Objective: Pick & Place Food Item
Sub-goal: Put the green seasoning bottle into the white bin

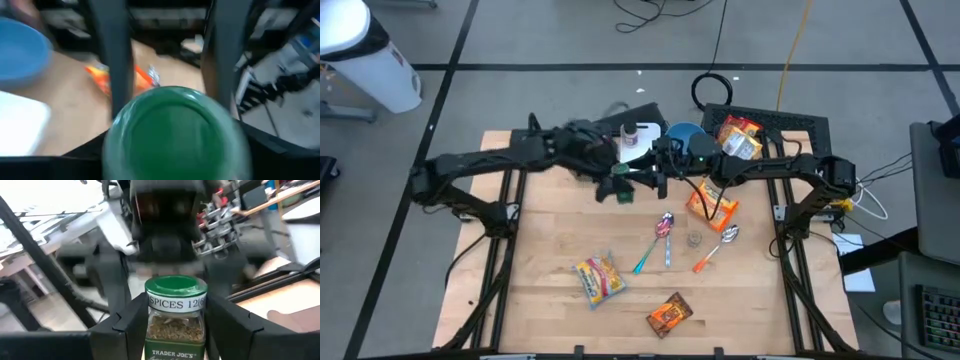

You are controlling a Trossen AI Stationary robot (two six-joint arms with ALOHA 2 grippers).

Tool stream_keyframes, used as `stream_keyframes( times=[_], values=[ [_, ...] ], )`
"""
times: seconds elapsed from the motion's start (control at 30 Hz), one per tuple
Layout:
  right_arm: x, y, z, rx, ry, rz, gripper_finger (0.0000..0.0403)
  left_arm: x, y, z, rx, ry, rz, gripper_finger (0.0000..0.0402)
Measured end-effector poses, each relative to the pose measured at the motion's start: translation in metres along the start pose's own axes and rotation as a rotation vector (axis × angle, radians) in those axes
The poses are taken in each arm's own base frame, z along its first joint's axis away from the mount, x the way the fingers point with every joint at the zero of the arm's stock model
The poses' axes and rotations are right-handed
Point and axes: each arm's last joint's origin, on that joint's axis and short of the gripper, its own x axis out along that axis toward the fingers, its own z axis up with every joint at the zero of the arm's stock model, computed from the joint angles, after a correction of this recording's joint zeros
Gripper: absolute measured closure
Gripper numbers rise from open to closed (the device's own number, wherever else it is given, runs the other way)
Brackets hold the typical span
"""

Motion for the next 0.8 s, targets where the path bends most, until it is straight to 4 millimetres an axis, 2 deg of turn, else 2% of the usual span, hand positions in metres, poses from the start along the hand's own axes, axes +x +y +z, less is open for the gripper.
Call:
stream_keyframes(
  times=[0.07,0.17,0.57,0.8],
  values=[
    [0.0,0.0,-0.002,0.008,0.021,0.005,0.0229,0.015,0.003,-0.004,-0.023,0.038,-0.045,0.0157],
    [-0.001,0.0,-0.002,0.009,0.032,0.007,0.0236,0.021,0.004,-0.005,-0.024,0.04,-0.078,0.0195],
    [0.0,0.001,0.001,-0.006,-0.006,0.015,0.024,-0.005,0.005,0.003,-0.028,-0.004,-0.056,0.0197],
    [-0.002,-0.002,0.003,0.058,0.018,0.062,0.0238,-0.008,0.0,0.004,-0.016,-0.021,-0.068,0.0197]
  ],
)
